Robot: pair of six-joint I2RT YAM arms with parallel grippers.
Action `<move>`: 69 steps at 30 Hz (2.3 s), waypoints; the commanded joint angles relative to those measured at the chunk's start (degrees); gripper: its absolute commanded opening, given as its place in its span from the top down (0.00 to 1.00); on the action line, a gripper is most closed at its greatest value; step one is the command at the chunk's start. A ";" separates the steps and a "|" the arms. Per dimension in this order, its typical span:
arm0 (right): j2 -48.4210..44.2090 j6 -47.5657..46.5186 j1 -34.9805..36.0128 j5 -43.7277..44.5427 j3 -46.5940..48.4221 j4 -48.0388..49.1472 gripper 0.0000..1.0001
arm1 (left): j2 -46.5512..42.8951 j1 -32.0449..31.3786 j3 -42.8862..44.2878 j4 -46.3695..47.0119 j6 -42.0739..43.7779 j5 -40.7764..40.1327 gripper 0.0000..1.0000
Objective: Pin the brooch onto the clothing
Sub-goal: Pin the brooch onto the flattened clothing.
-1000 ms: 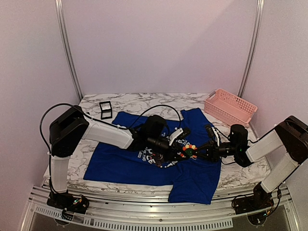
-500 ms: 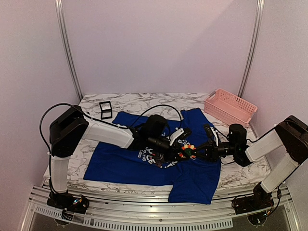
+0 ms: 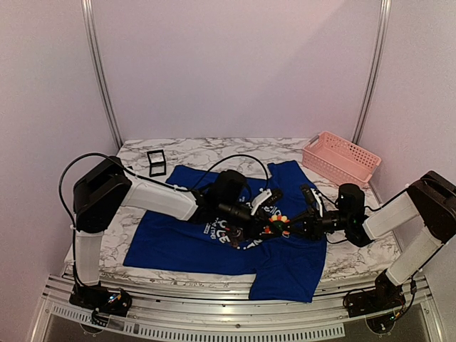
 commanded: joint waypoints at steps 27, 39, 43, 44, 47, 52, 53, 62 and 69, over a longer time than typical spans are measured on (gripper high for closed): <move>-10.02 -17.00 1.81 19.35 3.47 -19.85 1.00 | -5.13 3.38 2.22 -24.99 28.89 -1.98 0.10; -8.18 -30.26 16.08 46.82 1.93 -15.89 0.98 | -5.39 6.47 6.24 -47.59 53.34 -10.53 0.11; -6.18 -32.93 20.36 51.17 1.65 -15.47 0.97 | -6.13 7.56 6.05 -50.67 56.00 -12.69 0.11; -5.92 -33.23 21.15 52.09 1.62 -15.31 0.97 | -6.45 7.72 5.94 -50.78 56.11 -13.30 0.12; -4.84 -34.05 23.08 53.26 1.93 -16.04 0.95 | -7.25 8.27 5.64 -51.31 57.11 -14.37 0.12; -3.78 -33.74 27.14 55.53 2.91 -19.65 0.85 | -8.71 8.83 4.03 -51.74 59.88 -15.22 0.12; -3.74 -33.63 28.27 56.67 3.28 -20.61 0.83 | -8.94 8.83 3.66 -51.34 60.05 -15.35 0.12; -7.78 -26.21 33.40 57.60 6.12 -33.22 0.58 | -11.18 8.83 0.94 -48.94 62.90 -16.91 0.11; -15.42 -21.82 33.53 53.79 8.28 -41.36 0.43 | -14.74 8.83 -3.53 -45.59 62.32 -18.44 0.10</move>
